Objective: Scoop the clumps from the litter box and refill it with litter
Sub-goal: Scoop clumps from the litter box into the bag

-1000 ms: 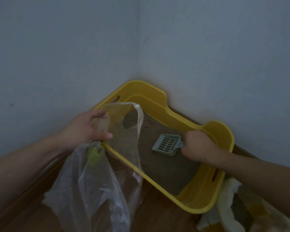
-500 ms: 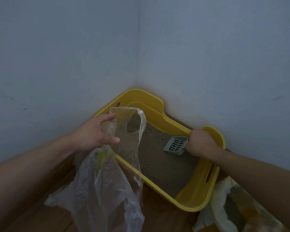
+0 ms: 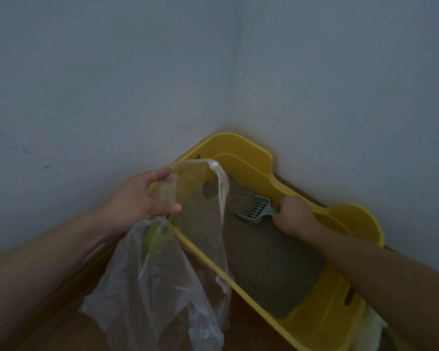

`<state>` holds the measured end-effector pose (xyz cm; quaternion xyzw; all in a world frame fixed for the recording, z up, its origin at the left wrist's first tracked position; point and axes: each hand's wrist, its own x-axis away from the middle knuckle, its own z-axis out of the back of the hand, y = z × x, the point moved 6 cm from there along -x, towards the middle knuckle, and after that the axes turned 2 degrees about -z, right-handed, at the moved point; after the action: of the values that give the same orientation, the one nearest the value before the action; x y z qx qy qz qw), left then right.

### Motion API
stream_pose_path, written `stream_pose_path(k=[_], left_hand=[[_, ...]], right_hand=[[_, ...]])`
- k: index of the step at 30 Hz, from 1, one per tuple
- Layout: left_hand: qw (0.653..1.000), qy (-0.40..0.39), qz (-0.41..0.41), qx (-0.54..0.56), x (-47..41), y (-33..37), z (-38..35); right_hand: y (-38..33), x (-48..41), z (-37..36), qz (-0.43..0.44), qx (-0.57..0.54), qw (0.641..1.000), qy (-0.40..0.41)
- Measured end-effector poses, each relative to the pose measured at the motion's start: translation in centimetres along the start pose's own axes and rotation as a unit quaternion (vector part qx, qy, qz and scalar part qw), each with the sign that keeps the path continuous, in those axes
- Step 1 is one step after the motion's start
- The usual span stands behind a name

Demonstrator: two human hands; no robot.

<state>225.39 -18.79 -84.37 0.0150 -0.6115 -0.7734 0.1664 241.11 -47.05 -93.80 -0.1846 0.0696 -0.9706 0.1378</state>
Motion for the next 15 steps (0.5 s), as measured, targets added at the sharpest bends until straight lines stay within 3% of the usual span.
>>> stream_pose_path(k=[15], left_hand=[[1.0, 0.016, 0.013, 0.004, 1.0, 0.4, 1.3]], right_hand=[[-5.9, -4.1, -2.4, 0.025, -0.126, 0.991, 0.038]])
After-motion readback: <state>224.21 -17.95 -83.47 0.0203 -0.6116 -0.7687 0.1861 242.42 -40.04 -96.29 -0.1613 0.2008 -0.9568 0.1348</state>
